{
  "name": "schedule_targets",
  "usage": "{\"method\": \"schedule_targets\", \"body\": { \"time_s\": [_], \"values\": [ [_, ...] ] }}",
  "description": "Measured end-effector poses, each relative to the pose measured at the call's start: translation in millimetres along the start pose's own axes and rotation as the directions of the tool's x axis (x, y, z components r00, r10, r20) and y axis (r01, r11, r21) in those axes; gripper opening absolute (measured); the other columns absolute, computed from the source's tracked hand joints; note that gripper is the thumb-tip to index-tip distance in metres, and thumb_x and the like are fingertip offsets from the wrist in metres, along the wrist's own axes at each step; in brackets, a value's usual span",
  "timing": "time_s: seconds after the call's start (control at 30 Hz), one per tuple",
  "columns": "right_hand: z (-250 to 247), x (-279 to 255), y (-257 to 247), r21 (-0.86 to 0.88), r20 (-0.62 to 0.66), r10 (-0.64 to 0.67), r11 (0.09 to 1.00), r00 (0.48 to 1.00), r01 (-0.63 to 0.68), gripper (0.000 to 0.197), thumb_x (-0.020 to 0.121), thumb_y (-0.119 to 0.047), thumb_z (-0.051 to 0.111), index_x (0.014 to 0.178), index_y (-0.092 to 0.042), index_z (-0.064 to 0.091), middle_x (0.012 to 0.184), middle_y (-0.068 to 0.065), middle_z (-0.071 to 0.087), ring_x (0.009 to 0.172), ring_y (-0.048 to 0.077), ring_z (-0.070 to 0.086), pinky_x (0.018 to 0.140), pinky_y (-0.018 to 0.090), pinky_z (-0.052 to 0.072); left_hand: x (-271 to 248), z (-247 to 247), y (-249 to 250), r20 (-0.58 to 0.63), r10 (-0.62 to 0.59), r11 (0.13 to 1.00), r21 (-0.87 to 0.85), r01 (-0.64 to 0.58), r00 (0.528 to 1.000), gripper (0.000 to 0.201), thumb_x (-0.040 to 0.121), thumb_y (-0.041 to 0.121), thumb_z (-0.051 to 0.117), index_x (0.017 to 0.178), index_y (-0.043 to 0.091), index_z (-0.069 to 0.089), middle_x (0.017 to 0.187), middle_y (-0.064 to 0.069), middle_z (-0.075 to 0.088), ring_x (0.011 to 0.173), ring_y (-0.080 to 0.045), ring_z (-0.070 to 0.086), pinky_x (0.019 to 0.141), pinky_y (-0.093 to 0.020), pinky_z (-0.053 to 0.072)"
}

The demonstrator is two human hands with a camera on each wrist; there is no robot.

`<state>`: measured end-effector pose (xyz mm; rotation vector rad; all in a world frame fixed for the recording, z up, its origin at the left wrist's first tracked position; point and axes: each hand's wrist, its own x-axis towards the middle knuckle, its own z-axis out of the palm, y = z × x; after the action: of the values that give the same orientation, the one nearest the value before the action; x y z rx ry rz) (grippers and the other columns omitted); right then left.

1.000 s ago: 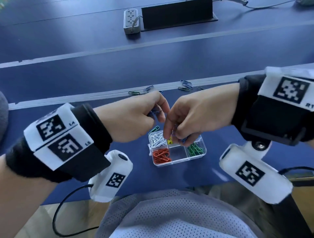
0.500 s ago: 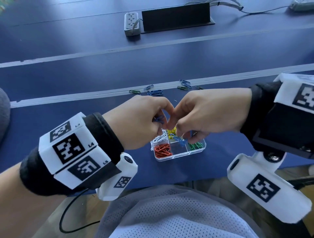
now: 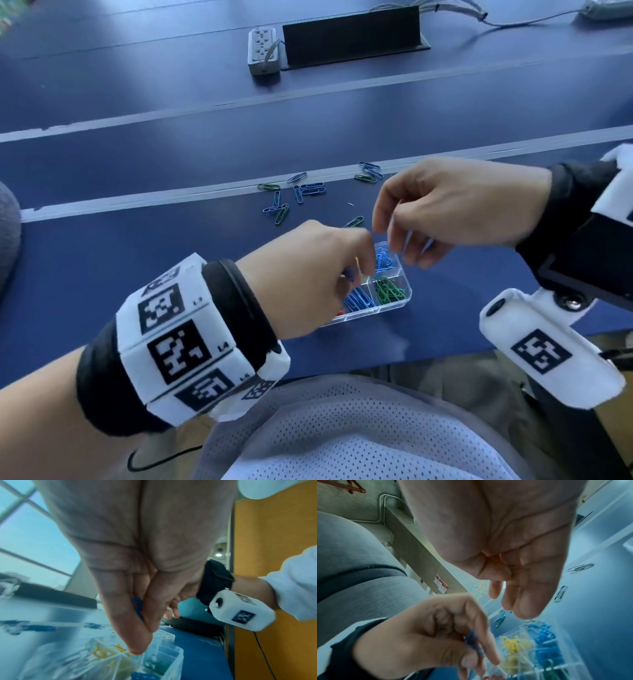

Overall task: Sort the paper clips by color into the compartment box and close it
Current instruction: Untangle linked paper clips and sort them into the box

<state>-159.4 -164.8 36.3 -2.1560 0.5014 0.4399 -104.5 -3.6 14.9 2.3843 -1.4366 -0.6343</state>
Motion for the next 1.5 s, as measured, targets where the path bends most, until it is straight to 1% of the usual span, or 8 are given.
{"method": "schedule_targets", "body": {
  "time_s": [0.17, 0.37, 0.77, 0.93, 1.17, 1.27, 1.33, 1.5],
  "values": [
    [-3, 1, 9, 0.000, -0.020, 0.014, 1.000, 1.000, -0.014, 0.031, 0.086, -0.001, 0.035, 0.082, -0.013, 0.063, 0.070, 0.005, 0.064, 0.061, 0.021, 0.059, 0.060, 0.034, 0.058, 11, 6, 10, 0.109, 0.067, 0.954, 0.283, -0.095, 0.992, 0.035, 0.083, 0.010, 0.052, 0.105, 0.033, 0.065, 0.105, 0.010, 0.065, 0.101, -0.013, 0.057, 0.090, -0.032, 0.047],
    [0, 2, 8, -0.062, 0.007, -0.038, 0.997, 0.999, 0.039, 0.025, 0.086, -0.007, 0.041, 0.083, -0.016, 0.064, 0.072, 0.004, 0.066, 0.062, 0.020, 0.061, 0.061, 0.036, 0.060, 13, 10, 16, 0.125, 0.073, 0.929, 0.353, -0.113, 0.990, 0.041, 0.085, 0.010, 0.051, 0.115, 0.037, 0.058, 0.113, 0.004, 0.058, 0.100, -0.020, 0.057, 0.083, -0.031, 0.048],
    [1, 30, 2, -0.251, 0.058, -0.101, 0.961, 0.993, 0.113, 0.022, 0.085, -0.011, 0.046, 0.087, -0.019, 0.067, 0.077, 0.008, 0.071, 0.069, 0.026, 0.070, 0.058, 0.028, 0.057, 14, -23, -29, -0.163, -0.036, 0.997, -0.071, 0.024, 0.986, 0.009, 0.079, 0.023, 0.070, 0.086, 0.028, 0.071, 0.071, 0.008, 0.066, 0.065, -0.006, 0.058, 0.067, -0.015, 0.047],
    [-1, 57, -19, -0.559, 0.055, -0.223, 0.801, 0.973, 0.215, 0.023, 0.083, -0.017, 0.050, 0.091, -0.025, 0.070, 0.066, -0.001, 0.071, 0.039, 0.000, 0.053, 0.063, 0.019, 0.052, 35, -37, -70, -0.178, -0.247, 0.958, 0.105, 0.268, 0.953, 0.011, 0.080, 0.021, 0.067, 0.090, 0.022, 0.071, 0.069, 0.011, 0.062, 0.064, -0.003, 0.055, 0.069, -0.019, 0.045],
    [11, 88, -49, -0.765, 0.104, -0.224, 0.605, 0.969, 0.221, 0.028, 0.086, -0.016, 0.049, 0.102, -0.019, 0.071, 0.057, -0.003, 0.058, 0.048, 0.011, 0.053, 0.060, 0.017, 0.047, 56, -34, -96, -0.187, -0.346, 0.905, 0.192, 0.379, 0.920, 0.018, 0.079, 0.018, 0.065, 0.096, 0.021, 0.070, 0.095, -0.002, 0.068, 0.091, -0.023, 0.061, 0.080, -0.028, 0.047],
    [19, 95, -56, -0.805, 0.114, -0.241, 0.547, 0.964, 0.231, 0.029, 0.087, -0.017, 0.050, 0.108, -0.016, 0.070, 0.081, 0.001, 0.071, 0.082, 0.023, 0.066, 0.076, 0.026, 0.052, 58, -36, -96, -0.189, -0.346, 0.906, 0.189, 0.380, 0.919, 0.013, 0.079, 0.015, 0.063, 0.089, 0.020, 0.070, 0.080, 0.004, 0.062, 0.084, -0.020, 0.057, 0.074, -0.025, 0.042],
    [22, 99, -58, -0.808, 0.099, -0.242, 0.546, 0.965, 0.220, 0.028, 0.087, -0.020, 0.051, 0.109, -0.015, 0.069, 0.085, 0.003, 0.071, 0.093, 0.025, 0.066, 0.078, 0.026, 0.050, 57, -36, -96, -0.185, -0.340, 0.913, 0.170, 0.371, 0.922, 0.010, 0.078, 0.016, 0.063, 0.084, 0.021, 0.070, 0.068, 0.011, 0.056, 0.079, -0.017, 0.055, 0.072, -0.024, 0.042],
    [17, 106, -58, -0.660, 0.007, -0.151, 0.742, 0.988, 0.118, 0.031, 0.084, -0.039, 0.061, 0.094, -0.012, 0.074, 0.059, -0.001, 0.062, 0.062, 0.018, 0.062, 0.062, 0.021, 0.048, 51, -37, -97, -0.159, -0.384, 0.917, -0.177, 0.357, 0.909, 0.006, 0.077, 0.015, 0.064, 0.074, 0.018, 0.067, 0.061, 0.005, 0.066, 0.055, -0.008, 0.063, 0.065, -0.023, 0.054]
  ]
}}
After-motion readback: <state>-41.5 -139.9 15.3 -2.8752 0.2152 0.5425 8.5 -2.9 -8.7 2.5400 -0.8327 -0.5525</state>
